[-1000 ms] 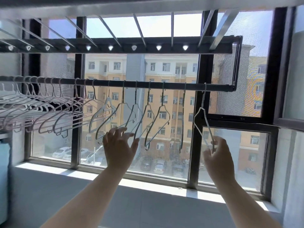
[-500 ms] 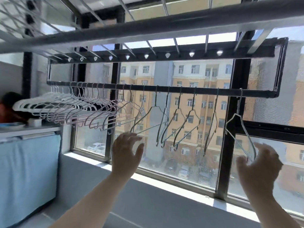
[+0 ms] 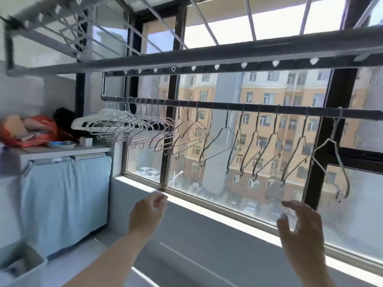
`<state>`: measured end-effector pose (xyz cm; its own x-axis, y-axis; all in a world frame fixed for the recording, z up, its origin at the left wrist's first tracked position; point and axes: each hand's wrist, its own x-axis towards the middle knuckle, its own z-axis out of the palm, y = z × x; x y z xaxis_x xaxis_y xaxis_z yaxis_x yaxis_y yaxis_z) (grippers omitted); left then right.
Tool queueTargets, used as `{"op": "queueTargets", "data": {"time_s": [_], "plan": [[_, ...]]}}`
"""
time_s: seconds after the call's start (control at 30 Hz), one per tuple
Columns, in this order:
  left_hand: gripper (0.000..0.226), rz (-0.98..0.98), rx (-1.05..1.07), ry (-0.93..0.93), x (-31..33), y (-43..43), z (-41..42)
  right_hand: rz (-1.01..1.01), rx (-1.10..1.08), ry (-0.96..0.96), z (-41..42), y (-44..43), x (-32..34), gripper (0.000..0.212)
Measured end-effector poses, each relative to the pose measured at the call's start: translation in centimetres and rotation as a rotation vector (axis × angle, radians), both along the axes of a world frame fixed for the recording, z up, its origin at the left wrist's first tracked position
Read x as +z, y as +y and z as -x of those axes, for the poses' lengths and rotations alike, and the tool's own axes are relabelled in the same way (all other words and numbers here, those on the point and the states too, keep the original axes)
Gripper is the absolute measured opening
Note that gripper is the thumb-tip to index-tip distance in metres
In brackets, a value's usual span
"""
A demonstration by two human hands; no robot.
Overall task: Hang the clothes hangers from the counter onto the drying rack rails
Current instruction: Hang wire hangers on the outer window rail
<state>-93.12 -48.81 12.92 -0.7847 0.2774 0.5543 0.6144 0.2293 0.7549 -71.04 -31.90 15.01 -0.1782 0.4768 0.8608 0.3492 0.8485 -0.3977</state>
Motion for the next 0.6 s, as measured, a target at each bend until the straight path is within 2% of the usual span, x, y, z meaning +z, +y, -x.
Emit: {"op": "queueTargets", "data": {"time_s": [0.13, 0.27, 0.43, 0.6], "plan": [[0.018, 0.033, -0.022, 0.043, 1.3, -2.4, 3.0, 0.008, 0.042, -0.047, 2.7, -3.2, 2.2, 0.039], [0.015, 0.041, -0.152, 0.086, 1.9, -5.5, 7.5, 0.092, 0.065, -0.036, 8.7, -6.3, 3.5, 0.016], [0.030, 0.057, -0.252, 0.088, 2.9, -8.6, 14.2, 0.144, 0.044, -0.037, 18.3, -9.6, 4.1, 0.017], [0.030, 0.102, -0.355, 0.122, 4.0, -8.5, 17.2, 0.160, -0.039, -0.115, 21.0, -9.9, 4.5, 0.022]]}}
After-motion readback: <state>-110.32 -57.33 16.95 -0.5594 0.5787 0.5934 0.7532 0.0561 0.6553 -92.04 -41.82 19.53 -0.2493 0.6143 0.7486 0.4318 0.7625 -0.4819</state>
